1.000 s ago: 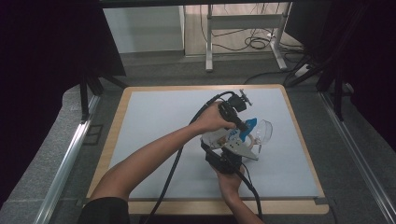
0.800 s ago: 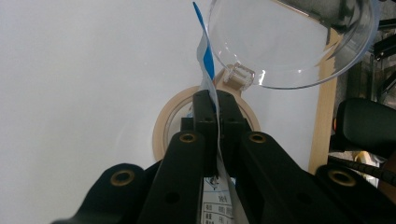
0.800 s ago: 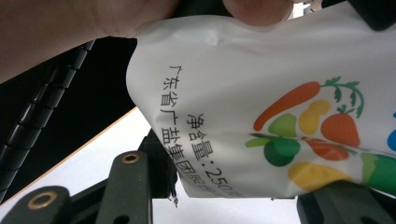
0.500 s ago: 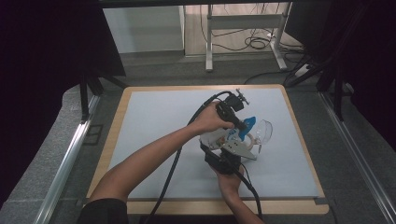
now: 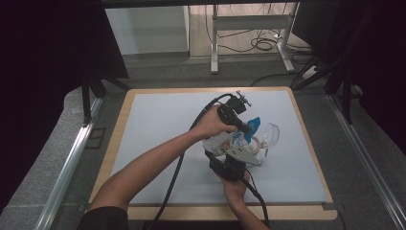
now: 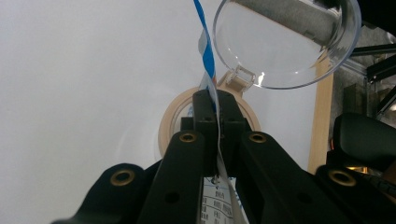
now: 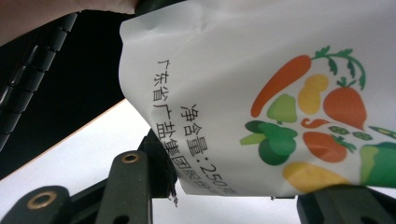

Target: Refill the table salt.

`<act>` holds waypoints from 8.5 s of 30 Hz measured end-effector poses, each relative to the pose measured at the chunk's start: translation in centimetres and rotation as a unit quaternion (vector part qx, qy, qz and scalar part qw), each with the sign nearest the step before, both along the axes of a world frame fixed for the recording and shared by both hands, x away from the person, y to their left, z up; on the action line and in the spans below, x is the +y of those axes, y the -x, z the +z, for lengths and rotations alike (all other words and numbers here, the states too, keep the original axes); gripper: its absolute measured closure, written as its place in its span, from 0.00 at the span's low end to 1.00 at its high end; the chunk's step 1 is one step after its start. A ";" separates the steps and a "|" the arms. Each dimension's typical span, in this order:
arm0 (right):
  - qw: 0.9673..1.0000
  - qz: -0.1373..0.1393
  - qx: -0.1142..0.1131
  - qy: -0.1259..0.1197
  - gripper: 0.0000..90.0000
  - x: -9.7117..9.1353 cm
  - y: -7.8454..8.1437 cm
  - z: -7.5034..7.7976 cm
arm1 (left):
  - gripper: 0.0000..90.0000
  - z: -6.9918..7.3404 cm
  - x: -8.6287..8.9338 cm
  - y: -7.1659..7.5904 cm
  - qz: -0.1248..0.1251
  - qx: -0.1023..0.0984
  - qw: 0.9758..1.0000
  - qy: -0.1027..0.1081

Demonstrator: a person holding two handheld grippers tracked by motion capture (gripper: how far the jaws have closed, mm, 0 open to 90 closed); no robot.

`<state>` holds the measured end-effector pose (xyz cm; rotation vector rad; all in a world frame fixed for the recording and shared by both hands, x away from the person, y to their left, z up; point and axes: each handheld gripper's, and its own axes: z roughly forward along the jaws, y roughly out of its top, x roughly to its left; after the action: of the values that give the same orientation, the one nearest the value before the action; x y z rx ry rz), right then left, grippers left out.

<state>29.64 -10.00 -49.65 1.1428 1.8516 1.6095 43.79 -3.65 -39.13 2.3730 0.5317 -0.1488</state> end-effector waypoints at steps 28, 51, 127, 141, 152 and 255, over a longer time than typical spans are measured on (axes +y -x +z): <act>0.998 -0.013 0.020 0.055 0.57 -0.8 0.8 -2.0 | 0.99 0.2 2.1 0.8 -0.001 0.010 0.999 0.039; 0.994 -0.012 0.058 0.094 0.54 -2.3 0.4 -3.0 | 0.99 0.1 4.1 1.4 0.000 0.018 0.997 0.072; 0.993 -0.007 0.067 0.102 0.50 -5.4 0.8 -3.4 | 1.00 -3.0 15.9 3.3 0.151 -0.062 0.969 0.188; 0.993 0.001 0.067 0.102 0.50 -5.0 0.9 -3.5 | 1.00 -4.5 21.7 2.3 0.249 -0.083 0.939 0.221; 0.992 0.005 0.069 0.103 0.50 -5.0 0.8 -3.5 | 1.00 -5.9 25.0 1.2 0.303 -0.098 0.919 0.231; 0.994 0.028 0.030 0.106 0.50 -6.8 2.6 -2.0 | 0.36 -14.7 29.3 10.2 0.343 -0.101 0.919 0.166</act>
<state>27.02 -16.79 -51.65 1.0654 2.0527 1.3816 33.58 25.70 -53.86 1.7297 1.1007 0.2977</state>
